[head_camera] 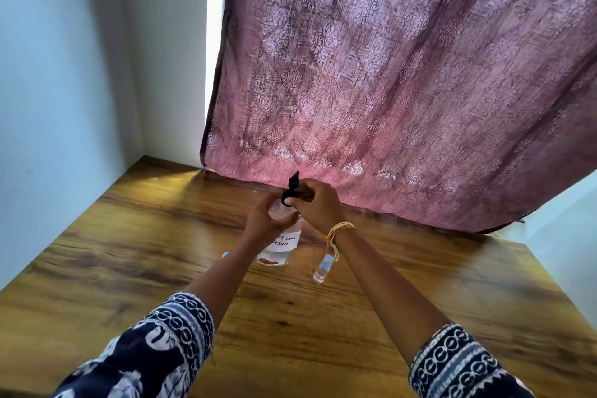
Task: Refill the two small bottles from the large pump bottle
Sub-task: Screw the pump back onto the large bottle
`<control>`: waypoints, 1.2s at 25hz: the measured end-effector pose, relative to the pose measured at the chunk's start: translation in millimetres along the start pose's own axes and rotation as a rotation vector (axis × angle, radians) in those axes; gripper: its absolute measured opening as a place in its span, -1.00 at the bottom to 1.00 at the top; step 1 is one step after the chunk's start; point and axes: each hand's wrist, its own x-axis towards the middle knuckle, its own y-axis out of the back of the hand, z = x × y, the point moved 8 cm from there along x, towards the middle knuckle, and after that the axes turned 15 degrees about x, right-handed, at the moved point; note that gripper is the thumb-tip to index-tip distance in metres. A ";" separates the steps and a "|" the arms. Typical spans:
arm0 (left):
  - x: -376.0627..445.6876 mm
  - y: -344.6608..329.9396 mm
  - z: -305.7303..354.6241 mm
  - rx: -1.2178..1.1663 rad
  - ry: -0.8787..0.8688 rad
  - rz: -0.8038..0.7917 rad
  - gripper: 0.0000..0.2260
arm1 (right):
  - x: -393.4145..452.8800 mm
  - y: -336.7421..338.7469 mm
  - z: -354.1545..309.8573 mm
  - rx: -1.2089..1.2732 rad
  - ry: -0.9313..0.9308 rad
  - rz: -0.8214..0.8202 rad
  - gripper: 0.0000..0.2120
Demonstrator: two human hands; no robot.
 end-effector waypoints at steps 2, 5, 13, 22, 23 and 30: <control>-1.6 1.1 2.1 -0.015 -0.003 -0.002 -0.65 | -3.9 0.9 -0.4 -0.005 0.000 0.056 -0.64; -2.9 3.2 4.4 -0.025 -0.014 0.003 -0.65 | -9.4 -3.5 -5.5 -0.095 0.022 0.103 -0.61; 4.6 -1.2 3.3 -0.062 -0.026 -0.154 -0.60 | 1.6 -2.8 7.6 0.067 -0.122 -0.110 -0.47; 4.3 -1.8 5.6 -0.085 -0.021 -0.502 -0.51 | 4.5 2.1 1.0 0.031 -0.003 -0.043 -0.74; 3.5 -0.4 6.8 -0.094 -0.011 -0.510 -0.53 | 3.8 2.0 1.5 0.023 -0.001 -0.024 -0.72; 7.4 -1.5 2.0 -0.120 0.028 -0.494 -0.59 | 5.6 9.2 -6.5 0.090 0.012 -0.003 -0.74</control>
